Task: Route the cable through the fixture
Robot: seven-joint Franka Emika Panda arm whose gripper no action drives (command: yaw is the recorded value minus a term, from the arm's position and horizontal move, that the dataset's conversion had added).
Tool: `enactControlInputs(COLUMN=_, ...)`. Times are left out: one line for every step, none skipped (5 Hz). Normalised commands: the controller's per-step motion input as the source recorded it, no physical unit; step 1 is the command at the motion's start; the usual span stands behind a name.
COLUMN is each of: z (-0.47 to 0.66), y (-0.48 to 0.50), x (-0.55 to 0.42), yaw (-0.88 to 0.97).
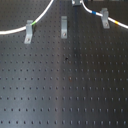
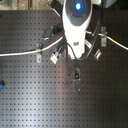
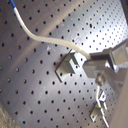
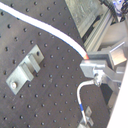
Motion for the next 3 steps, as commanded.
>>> enactControlInputs(z=0.00, y=0.000, x=0.000, yaw=-0.02)
enactControlInputs(z=0.42, y=0.160, x=-0.563, yaw=-0.06)
enactControlInputs(z=0.35, y=0.380, x=-0.419, yaw=0.20)
